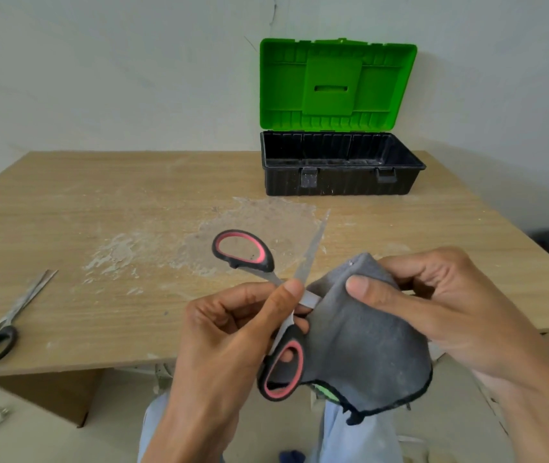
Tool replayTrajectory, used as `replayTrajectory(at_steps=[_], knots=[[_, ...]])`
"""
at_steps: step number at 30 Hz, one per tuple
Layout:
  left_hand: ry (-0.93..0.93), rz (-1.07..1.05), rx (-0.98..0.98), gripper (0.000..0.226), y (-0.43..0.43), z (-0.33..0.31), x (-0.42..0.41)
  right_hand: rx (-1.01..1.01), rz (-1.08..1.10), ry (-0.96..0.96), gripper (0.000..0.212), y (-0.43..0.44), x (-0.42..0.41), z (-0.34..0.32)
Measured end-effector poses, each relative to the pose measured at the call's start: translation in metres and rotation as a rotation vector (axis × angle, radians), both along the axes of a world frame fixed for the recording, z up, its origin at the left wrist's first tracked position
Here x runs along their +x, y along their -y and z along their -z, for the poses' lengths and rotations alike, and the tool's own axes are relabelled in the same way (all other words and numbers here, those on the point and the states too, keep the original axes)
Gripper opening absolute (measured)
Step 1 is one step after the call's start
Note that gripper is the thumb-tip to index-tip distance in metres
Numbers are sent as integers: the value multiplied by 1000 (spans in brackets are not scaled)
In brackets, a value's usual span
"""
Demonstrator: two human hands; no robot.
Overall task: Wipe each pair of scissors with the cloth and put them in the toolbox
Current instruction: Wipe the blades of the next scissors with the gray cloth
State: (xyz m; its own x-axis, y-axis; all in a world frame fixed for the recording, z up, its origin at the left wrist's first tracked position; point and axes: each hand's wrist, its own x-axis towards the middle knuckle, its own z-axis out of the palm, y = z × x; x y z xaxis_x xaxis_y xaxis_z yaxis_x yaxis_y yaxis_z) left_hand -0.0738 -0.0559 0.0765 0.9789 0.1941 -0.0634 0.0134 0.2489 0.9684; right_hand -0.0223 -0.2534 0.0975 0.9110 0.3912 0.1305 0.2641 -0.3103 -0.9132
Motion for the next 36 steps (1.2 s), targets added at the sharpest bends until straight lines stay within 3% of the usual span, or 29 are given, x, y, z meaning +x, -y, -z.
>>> replayTrajectory(at_steps=[5,8,25,32,36], knots=[[42,-35,6,19,4,-3,-1,-231,-111,65,49,-18,-8,7],[26,-56,-25,21,-3,-2,-4,-203,-129,32,41,-16,-8,7],[-97,-73,-144,21,-14,-11,-3,-53,-44,-5,48,0,-9,3],[-8,-67,-47,24,-2,-14,-4,-37,-44,88,38,-12,-13,-7],[1,-76,-43,23,0,-14,-4,-164,-82,126,60,-20,-12,2]])
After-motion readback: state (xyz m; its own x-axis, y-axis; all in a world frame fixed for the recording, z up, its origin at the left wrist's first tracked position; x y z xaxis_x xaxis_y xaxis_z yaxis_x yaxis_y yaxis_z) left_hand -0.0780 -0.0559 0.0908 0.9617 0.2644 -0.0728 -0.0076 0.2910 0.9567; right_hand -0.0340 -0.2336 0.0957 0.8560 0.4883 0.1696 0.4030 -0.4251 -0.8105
